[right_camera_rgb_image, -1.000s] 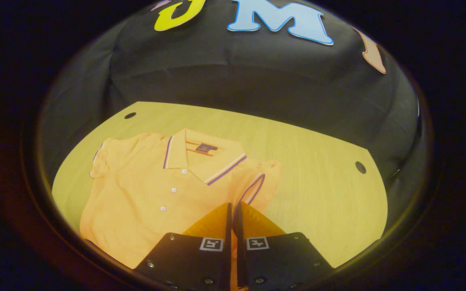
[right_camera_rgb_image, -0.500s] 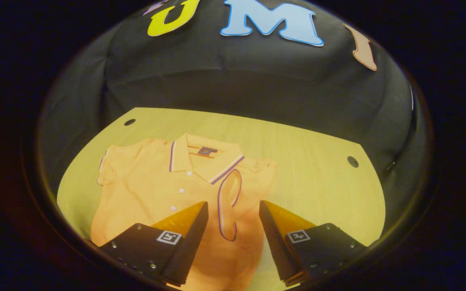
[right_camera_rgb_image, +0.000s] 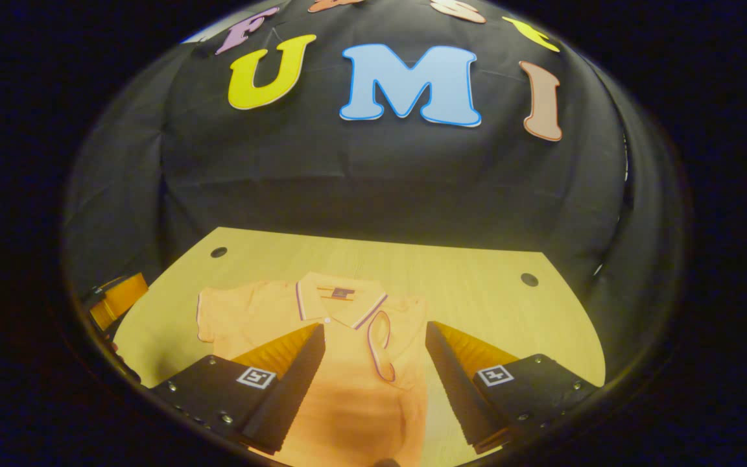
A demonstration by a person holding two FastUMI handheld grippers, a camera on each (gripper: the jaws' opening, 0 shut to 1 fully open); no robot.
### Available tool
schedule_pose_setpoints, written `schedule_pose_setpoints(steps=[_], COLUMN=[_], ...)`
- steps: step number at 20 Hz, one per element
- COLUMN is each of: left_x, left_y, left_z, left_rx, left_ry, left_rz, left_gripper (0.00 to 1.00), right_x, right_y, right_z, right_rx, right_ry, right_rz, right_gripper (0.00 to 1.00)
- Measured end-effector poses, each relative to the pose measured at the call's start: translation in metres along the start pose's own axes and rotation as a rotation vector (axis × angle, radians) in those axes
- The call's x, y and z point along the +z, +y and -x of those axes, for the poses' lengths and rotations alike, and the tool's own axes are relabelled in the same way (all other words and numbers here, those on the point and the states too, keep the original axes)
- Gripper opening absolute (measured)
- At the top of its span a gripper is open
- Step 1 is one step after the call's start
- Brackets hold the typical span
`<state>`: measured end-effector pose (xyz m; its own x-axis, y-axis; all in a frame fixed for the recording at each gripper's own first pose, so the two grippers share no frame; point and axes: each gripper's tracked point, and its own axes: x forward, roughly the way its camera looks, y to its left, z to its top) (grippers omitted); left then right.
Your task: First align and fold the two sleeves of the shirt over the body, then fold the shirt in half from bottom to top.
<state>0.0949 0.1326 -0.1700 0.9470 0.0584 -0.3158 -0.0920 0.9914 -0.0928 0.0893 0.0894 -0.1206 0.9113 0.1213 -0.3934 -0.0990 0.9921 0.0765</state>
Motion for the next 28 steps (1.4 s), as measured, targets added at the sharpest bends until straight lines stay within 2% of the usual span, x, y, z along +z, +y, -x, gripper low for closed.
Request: schedule_pose_setpoints(steps=[4, 10, 15, 20, 22, 23, 24, 25, 28], left_x=[-0.033, -0.087, -0.117, -0.125, -0.129, -0.13, -0.129, -0.128, -0.128], left_y=[0.023, 0.052, 0.054, 0.044, 0.046, 0.05, 0.054, 0.056, 0.056], left_z=[-0.055, -0.128, -0.159, -0.168, -0.17, -0.17, -0.17, -0.17, -0.171], left_rx=[0.0, 0.044, 0.05, 0.04, 0.059, 0.075, 0.091, 0.096, 0.084], left_ry=[0.079, 0.209, 0.265, 0.285, 0.303, 0.307, 0.308, 0.306, 0.31], left_rz=[-0.012, 0.007, -0.029, -0.049, -0.076, -0.093, -0.105, -0.108, -0.113], left_gripper=[0.94, 0.94, 0.94, 0.93, 0.91, 0.75, 0.65, 0.48, 0.12], right_x=[0.011, -0.001, -0.014, -0.012, -0.012, -0.014, -0.014, -0.015, -0.019], right_y=[0.005, 0.011, 0.011, 0.009, 0.008, 0.009, 0.009, 0.009, 0.004], right_z=[0.031, 0.057, 0.067, 0.072, 0.071, 0.071, 0.071, 0.071, 0.073], right_rx=[-0.025, -0.046, -0.054, -0.055, -0.052, -0.049, -0.046, -0.044, -0.046], right_ry=[-0.036, -0.018, 0.01, 0.009, 0.011, 0.015, 0.017, 0.023, 0.031], right_rz=[-0.027, -0.017, -0.034, -0.048, -0.055, -0.06, -0.066, -0.07, -0.072], right_gripper=[0.96, 0.97, 0.97, 0.97, 0.97, 0.97, 0.97, 0.95, 0.97])
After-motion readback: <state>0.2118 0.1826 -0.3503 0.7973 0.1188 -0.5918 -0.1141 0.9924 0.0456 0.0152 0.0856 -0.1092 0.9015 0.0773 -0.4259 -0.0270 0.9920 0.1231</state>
